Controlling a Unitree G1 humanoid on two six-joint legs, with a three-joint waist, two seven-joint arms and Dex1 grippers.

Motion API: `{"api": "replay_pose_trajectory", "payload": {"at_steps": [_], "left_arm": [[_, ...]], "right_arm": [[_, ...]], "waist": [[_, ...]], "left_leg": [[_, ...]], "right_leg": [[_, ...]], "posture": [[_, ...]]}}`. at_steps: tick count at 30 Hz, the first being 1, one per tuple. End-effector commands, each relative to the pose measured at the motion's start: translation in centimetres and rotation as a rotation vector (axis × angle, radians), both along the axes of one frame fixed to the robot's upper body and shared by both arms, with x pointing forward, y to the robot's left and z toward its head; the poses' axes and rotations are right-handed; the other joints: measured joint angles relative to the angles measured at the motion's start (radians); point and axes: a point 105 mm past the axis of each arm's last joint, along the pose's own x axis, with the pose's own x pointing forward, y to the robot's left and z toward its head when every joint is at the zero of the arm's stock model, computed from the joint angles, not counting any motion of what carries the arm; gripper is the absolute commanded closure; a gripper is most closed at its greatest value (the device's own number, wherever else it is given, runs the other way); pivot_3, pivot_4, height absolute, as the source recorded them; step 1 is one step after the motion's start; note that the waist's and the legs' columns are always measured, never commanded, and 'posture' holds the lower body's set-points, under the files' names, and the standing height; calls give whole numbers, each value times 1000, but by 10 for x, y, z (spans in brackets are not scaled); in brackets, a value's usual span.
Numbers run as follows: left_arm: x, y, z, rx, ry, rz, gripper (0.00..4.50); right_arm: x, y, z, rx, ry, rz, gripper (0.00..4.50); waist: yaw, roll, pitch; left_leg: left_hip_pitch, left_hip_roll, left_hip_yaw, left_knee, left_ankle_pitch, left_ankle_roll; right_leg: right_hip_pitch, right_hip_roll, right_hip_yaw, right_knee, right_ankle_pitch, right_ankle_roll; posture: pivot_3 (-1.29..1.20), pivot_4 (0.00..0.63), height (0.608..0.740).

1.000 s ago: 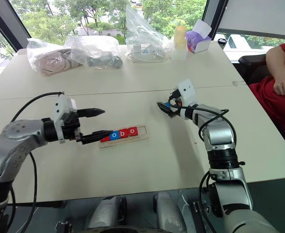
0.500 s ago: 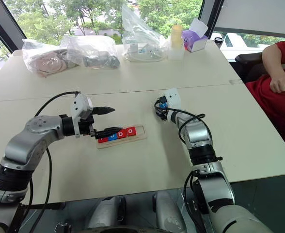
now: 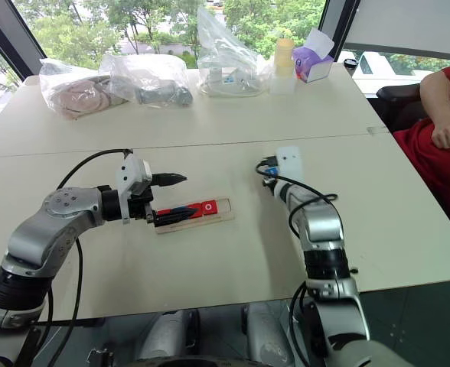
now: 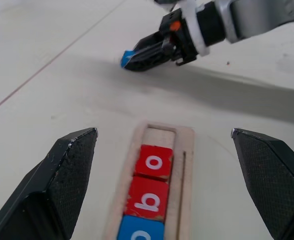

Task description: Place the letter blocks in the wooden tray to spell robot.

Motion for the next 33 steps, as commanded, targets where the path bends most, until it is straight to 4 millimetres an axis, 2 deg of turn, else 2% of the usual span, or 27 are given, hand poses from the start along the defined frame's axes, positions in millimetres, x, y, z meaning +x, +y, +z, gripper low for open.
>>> {"api": "replay_pose_trajectory", "payload": {"at_steps": [1,5,11,12,13,15,16,19,21,24,28,33], "left_arm": [[-6,-12,5,-4,-14,-65,0],[0,-14,4,16,-15,-86,0],[3,-17,2,23,-13,-122,0],[3,-18,2,21,-14,-125,0],[3,-19,3,20,-15,-127,0],[2,-19,4,18,-16,-129,0],[2,-17,6,13,-16,-125,0],[0,-8,12,5,-12,-108,0],[-6,-2,17,1,6,-120,0],[-16,1,19,13,26,-152,0],[-28,12,16,132,6,-175,0],[-33,18,18,157,5,-161,0]], "right_arm": [[-21,-8,16,26,-6,-94,3297],[-40,-5,13,-3,21,-145,3297],[-52,3,-17,10,123,-172,3297],[-52,3,-16,8,120,-171,2270],[-51,1,-14,-4,108,-166,1889],[-47,-5,4,-32,27,-138,870],[-42,-11,20,-87,-54,-108,371],[-30,-18,59,-169,-236,36,371],[-24,-21,71,-198,-306,248,371],[-22,-32,64,-251,-304,444,371],[-37,-46,47,-220,-251,813,371],[-33,-56,25,-332,-194,961,371]], "waist": [[3,0,0],[4,0,0],[3,0,-1],[3,-1,-1],[3,-1,-1],[4,-1,-1],[5,-1,-1],[5,0,0],[-1,0,0],[-1,-1,0],[4,0,1],[1,0,1]], "left_leg": [[0,0,0,0,0,0],[0,-1,0,1,0,0],[0,-1,1,1,0,0],[0,-1,1,1,0,0],[0,-1,1,1,0,0],[0,-1,1,1,0,0],[0,-1,1,1,0,0],[-1,-1,1,2,0,0],[-1,-2,2,2,0,0],[0,-1,2,0,0,1],[1,-1,1,-1,-1,2],[1,-1,3,2,-1,2]], "right_leg": [[0,0,0,0,0,0],[0,1,0,0,-1,-2],[0,1,0,0,-1,-2],[0,1,0,-1,-1,-2],[0,1,0,-1,-1,-2],[0,1,0,-1,-1,-2],[1,1,0,-2,-1,-2],[1,-1,0,-3,-2,-3],[1,-1,1,-4,-1,-2],[2,1,0,-6,0,1],[2,2,0,-6,-1,1],[2,1,1,-5,-1,1]], "posture": [[0,150,740],[0,150,740],[0,150,740],[0,150,740],[0,150,740],[0,150,740],[0,150,740],[0,150,740],[0,150,740],[0,150,740],[0,150,740],[0,150,740]]}}
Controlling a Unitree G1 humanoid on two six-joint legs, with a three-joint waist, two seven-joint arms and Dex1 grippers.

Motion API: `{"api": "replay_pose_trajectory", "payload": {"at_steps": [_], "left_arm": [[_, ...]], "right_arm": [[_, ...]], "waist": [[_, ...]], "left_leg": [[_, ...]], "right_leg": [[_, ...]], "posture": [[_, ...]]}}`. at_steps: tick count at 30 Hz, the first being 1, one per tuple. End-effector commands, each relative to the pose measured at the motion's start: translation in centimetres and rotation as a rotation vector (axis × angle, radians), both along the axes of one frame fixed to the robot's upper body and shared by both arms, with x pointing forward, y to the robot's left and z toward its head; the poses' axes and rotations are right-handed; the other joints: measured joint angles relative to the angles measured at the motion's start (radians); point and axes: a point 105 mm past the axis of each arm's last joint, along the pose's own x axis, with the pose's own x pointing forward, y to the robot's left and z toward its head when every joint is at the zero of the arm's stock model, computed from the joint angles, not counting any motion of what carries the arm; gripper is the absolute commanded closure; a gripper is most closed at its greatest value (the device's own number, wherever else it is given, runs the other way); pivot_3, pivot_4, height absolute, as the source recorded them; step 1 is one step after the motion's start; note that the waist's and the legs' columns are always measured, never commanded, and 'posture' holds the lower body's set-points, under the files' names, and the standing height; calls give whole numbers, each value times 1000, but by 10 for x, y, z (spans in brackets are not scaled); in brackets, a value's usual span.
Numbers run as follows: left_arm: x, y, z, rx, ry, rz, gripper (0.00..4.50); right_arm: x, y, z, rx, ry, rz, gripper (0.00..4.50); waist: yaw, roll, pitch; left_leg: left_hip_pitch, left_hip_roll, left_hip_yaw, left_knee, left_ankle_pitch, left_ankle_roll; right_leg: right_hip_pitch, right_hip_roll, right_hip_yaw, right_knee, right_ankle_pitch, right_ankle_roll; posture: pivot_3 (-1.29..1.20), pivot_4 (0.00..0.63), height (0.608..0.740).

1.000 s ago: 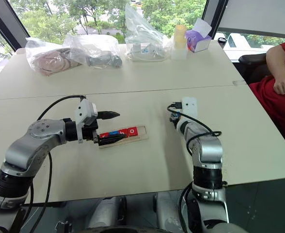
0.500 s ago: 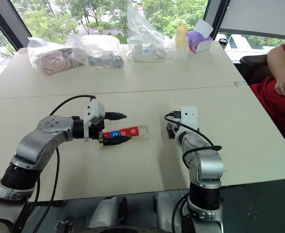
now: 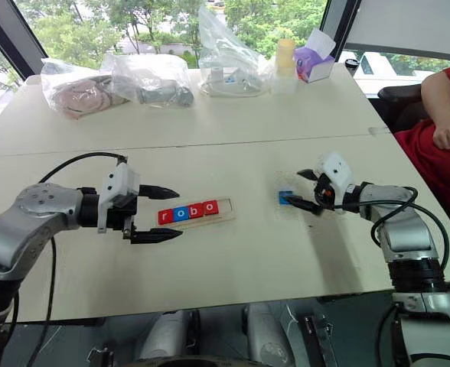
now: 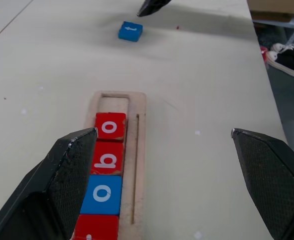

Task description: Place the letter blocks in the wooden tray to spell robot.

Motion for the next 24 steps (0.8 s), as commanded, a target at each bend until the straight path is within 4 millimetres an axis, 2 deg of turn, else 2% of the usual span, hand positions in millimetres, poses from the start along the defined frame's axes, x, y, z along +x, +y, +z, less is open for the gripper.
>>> {"api": "replay_pose_trajectory", "payload": {"at_steps": [1,5,8,11,15,16,18,21,22,24], "left_arm": [[-4,4,12,9,-57,-3,0],[-5,5,13,10,-66,36,0],[-3,5,17,15,-97,53,0],[-3,1,25,-3,-118,59,0],[-4,4,26,5,-117,70,0],[-5,6,25,12,-114,76,0],[-6,8,24,21,-110,84,0],[-7,10,24,25,-110,90,0],[-7,10,24,25,-109,94,0],[-7,13,23,29,-106,107,0]], "right_arm": [[3,3,0,-69,-47,103,371],[7,6,-13,-117,-45,163,371],[15,7,-13,-100,-71,162,371],[16,2,-24,-138,-46,177,371],[14,-5,-37,-158,3,191,371],[12,-8,-39,-163,17,197,922],[12,-9,-41,-167,27,211,1673],[12,-7,-41,-168,36,231,3216],[13,-6,-41,-163,40,233,3358],[16,1,-37,-136,43,235,3357]], "waist": [[-1,0,0],[1,0,0],[2,0,0],[3,0,0],[2,0,0],[3,0,0],[3,0,0],[3,0,0],[3,0,0],[3,0,0]], "left_leg": [[0,0,0,0,0,0],[1,0,0,0,0,0],[0,0,0,0,0,0],[0,0,0,1,0,0],[1,0,0,1,0,0],[1,0,0,1,0,0],[2,0,0,1,0,0],[3,0,0,1,0,0],[4,0,0,2,0,0],[4,0,0,2,0,0]], "right_leg": [[0,0,0,0,0,-1],[0,0,0,1,-1,-2],[0,0,0,1,0,-1],[0,-1,0,1,0,-1],[1,-1,0,1,0,-1],[1,-1,0,1,0,0],[2,-1,0,1,0,-1],[4,-1,0,1,-1,-3],[5,-1,0,1,-1,-3],[5,-1,0,1,-1,-3]], "posture": [[0,150,740],[0,150,740],[0,150,740],[0,150,740],[0,150,740],[0,150,740],[0,150,740],[0,150,740],[0,150,740],[0,150,740]]}}
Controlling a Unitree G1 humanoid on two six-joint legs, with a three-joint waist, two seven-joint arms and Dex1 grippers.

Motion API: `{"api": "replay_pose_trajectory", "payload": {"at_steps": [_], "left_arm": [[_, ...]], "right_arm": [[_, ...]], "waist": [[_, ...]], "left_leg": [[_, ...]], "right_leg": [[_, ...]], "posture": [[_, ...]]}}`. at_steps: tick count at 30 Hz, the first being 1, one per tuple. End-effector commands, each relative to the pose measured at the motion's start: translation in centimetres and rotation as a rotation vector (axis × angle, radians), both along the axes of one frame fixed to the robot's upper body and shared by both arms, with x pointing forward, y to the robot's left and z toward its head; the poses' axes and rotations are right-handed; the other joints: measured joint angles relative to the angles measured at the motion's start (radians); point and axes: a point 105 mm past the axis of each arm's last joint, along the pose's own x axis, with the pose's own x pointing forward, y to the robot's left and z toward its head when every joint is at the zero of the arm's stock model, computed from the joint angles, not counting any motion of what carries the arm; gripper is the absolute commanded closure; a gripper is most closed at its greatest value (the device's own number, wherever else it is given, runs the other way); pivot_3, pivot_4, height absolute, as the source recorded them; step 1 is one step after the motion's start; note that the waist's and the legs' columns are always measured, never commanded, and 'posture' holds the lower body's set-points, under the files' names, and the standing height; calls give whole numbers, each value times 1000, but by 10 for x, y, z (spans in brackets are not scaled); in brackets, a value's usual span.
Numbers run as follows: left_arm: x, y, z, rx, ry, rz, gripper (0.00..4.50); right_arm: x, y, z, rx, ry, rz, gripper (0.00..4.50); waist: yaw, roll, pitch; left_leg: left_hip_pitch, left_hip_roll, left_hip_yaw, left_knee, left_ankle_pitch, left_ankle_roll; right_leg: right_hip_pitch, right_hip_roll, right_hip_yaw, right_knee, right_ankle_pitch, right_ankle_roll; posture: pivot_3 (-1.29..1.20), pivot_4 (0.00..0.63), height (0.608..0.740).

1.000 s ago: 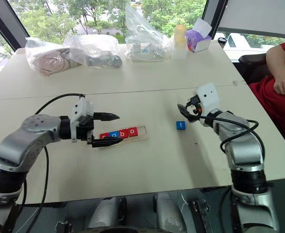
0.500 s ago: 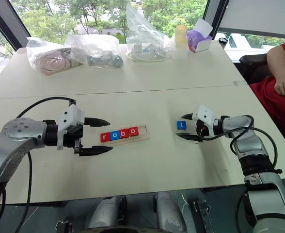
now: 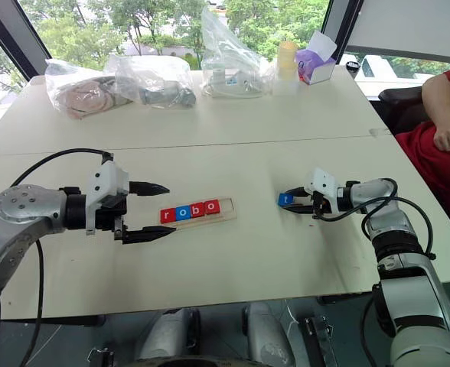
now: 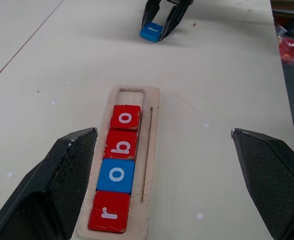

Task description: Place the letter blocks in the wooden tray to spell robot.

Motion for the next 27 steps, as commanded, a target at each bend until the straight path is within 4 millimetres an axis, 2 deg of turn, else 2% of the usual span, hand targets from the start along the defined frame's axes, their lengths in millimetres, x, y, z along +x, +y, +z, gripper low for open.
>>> {"api": "replay_pose_trajectory", "payload": {"at_steps": [1,3,6,9,14,20,27], "left_arm": [[-2,6,9,10,-39,22,0],[-2,15,8,26,-30,51,0],[-3,25,1,60,10,78,0],[-9,26,-9,93,37,62,0],[-7,27,-11,92,26,86,0],[-11,24,-15,87,30,95,0],[-10,18,-12,43,21,95,0]], "right_arm": [[4,10,3,42,34,-4,3357],[6,36,18,124,49,46,3357],[-1,76,26,148,69,177,3357],[-7,98,25,115,103,250,3357],[2,120,24,54,37,282,3357],[7,128,27,55,50,296,3357],[4,132,22,43,76,334,3357]], "waist": [[-1,0,0],[-7,0,0],[-23,0,0],[-24,1,1],[-18,1,1],[-16,1,1],[-17,1,1]], "left_leg": [[0,0,0,0,0,0],[1,0,0,0,0,0],[2,1,0,-2,0,0],[3,1,-1,-3,0,0],[1,1,0,-2,0,0],[1,1,1,-2,0,0],[1,1,0,-2,0,0]], "right_leg": [[0,0,0,0,0,0],[0,0,0,0,0,0],[-1,1,0,4,2,3],[-2,2,0,5,1,2],[-2,0,0,4,0,0],[-2,0,0,3,0,0],[-3,0,0,3,1,1]], "posture": [[0,150,740],[0,150,740],[0,150,740],[0,150,740],[0,150,740],[0,150,740],[0,150,740]]}}
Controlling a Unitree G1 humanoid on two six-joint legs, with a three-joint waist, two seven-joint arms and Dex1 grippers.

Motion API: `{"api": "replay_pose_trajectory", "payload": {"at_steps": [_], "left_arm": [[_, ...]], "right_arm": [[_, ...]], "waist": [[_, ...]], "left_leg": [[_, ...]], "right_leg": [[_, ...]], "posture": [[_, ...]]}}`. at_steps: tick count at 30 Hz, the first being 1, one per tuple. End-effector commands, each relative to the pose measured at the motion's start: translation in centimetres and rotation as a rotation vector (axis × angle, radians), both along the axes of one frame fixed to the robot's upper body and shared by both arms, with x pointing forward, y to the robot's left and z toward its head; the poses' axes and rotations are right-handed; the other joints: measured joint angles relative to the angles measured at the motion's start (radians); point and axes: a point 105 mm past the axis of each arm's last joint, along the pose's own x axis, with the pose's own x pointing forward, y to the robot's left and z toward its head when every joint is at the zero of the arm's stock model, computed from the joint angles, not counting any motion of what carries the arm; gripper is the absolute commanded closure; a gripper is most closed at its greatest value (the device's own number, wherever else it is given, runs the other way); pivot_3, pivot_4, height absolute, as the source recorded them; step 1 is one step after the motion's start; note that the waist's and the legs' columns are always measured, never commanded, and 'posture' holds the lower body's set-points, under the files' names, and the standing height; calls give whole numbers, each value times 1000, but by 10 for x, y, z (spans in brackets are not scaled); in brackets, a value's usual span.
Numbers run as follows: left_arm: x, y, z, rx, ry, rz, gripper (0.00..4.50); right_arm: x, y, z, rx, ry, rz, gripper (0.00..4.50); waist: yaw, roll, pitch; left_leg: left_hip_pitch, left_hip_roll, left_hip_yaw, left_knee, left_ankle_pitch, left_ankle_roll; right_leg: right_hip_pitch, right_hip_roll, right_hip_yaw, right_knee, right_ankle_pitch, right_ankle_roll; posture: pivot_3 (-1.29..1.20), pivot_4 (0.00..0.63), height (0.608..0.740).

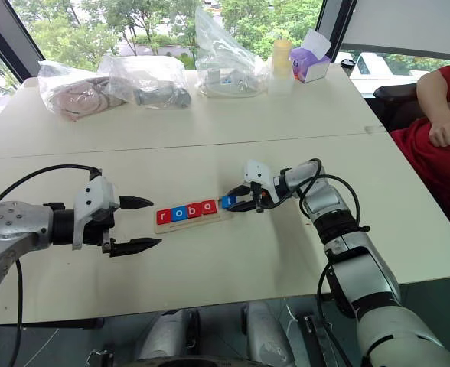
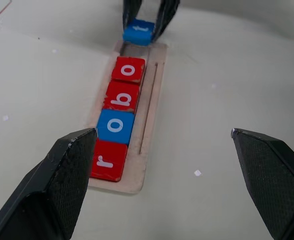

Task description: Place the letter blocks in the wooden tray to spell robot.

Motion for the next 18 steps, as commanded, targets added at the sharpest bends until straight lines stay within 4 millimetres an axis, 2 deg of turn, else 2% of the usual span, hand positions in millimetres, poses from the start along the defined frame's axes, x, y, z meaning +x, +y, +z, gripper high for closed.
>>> {"api": "replay_pose_trajectory", "payload": {"at_steps": [1,11,18], "left_arm": [[0,-5,11,-26,-44,-17,0],[4,-5,7,-17,-48,-7,0],[4,-8,7,-20,-45,-6,0]], "right_arm": [[4,3,7,-7,-43,16,3357],[10,13,2,-22,-78,21,3357],[6,21,2,-12,-69,61,3357]], "waist": [[-1,0,0],[-10,0,0],[-9,0,0]], "left_leg": [[0,0,0,0,0,0],[0,0,0,0,0,0],[1,0,0,0,0,0]], "right_leg": [[0,0,0,0,0,1],[0,1,0,0,1,1],[0,1,0,1,1,2]], "posture": [[0,150,740],[0,150,740],[0,150,740]]}}
